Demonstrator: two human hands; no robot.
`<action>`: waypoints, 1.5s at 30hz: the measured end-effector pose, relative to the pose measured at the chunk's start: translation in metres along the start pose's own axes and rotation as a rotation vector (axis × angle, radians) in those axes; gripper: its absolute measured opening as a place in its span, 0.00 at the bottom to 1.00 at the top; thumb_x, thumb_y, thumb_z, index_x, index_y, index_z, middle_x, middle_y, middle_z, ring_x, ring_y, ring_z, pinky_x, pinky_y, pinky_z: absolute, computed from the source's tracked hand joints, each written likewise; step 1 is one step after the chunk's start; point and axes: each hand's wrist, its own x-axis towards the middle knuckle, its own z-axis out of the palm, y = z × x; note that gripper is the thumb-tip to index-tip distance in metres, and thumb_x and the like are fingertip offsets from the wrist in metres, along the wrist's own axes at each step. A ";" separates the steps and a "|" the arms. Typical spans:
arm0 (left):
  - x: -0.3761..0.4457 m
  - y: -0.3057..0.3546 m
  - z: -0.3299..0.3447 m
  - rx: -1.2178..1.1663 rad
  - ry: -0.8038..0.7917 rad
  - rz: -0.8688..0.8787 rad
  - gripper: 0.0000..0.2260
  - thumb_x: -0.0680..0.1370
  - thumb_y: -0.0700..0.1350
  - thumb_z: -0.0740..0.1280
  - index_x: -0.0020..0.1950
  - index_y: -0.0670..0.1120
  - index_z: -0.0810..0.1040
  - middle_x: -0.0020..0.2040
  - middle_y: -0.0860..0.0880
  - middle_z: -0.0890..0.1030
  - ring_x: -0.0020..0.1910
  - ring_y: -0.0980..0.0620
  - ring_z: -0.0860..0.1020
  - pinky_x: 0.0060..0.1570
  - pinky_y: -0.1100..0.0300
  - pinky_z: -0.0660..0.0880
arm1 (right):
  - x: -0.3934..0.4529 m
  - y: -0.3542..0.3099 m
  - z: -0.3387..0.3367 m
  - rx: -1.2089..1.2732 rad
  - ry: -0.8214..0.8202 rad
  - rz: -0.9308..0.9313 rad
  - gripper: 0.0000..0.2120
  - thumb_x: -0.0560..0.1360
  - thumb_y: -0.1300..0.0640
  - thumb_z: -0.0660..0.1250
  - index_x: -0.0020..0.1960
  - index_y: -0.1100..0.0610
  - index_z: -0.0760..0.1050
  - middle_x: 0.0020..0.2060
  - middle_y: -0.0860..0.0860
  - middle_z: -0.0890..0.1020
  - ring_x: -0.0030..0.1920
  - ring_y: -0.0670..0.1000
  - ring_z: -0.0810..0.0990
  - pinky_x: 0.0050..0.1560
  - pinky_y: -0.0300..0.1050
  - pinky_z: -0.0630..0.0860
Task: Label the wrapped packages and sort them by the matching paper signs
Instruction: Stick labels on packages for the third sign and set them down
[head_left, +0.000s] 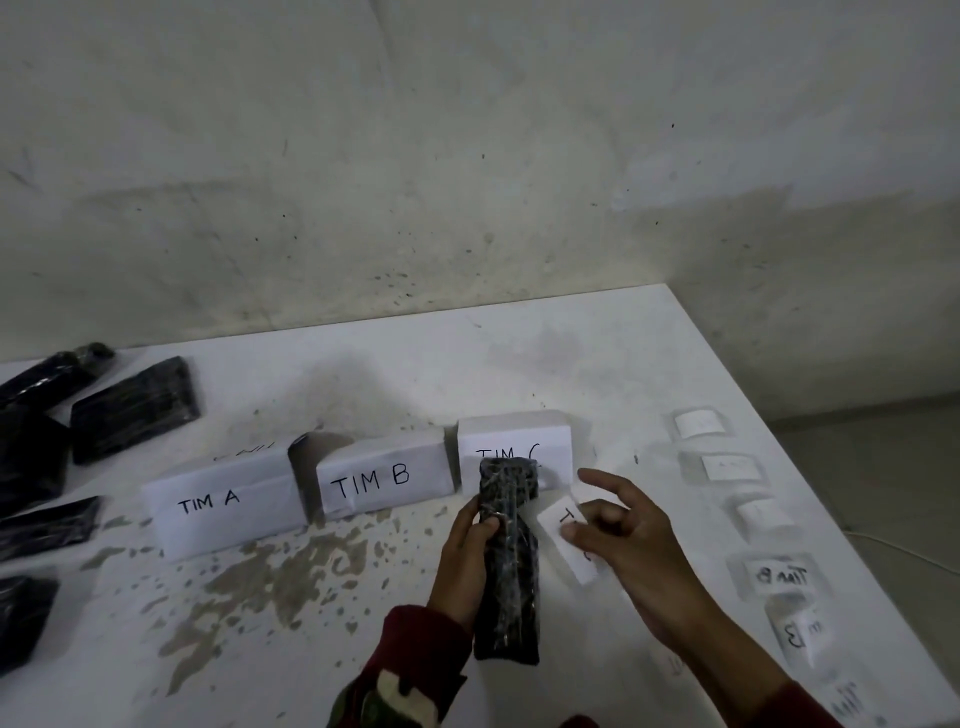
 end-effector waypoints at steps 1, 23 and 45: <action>0.000 0.000 0.000 -0.003 -0.008 -0.001 0.13 0.79 0.42 0.57 0.62 0.51 0.72 0.54 0.46 0.79 0.51 0.48 0.79 0.45 0.56 0.75 | 0.000 -0.001 0.001 -0.006 -0.023 0.000 0.19 0.69 0.68 0.70 0.53 0.48 0.76 0.27 0.49 0.74 0.30 0.45 0.74 0.35 0.30 0.74; -0.010 0.010 -0.009 -0.182 -0.203 -0.136 0.29 0.75 0.65 0.44 0.58 0.53 0.76 0.51 0.48 0.84 0.51 0.51 0.82 0.40 0.61 0.79 | 0.003 -0.013 0.010 -0.245 -0.242 -0.021 0.15 0.70 0.66 0.71 0.50 0.49 0.76 0.28 0.47 0.81 0.30 0.44 0.77 0.37 0.32 0.74; -0.020 0.011 -0.010 -0.146 -0.348 -0.073 0.20 0.63 0.55 0.70 0.51 0.48 0.77 0.44 0.50 0.85 0.43 0.52 0.83 0.39 0.60 0.78 | 0.024 -0.022 0.026 -0.665 -0.435 -0.124 0.21 0.69 0.58 0.73 0.55 0.44 0.67 0.34 0.47 0.81 0.36 0.46 0.78 0.44 0.41 0.74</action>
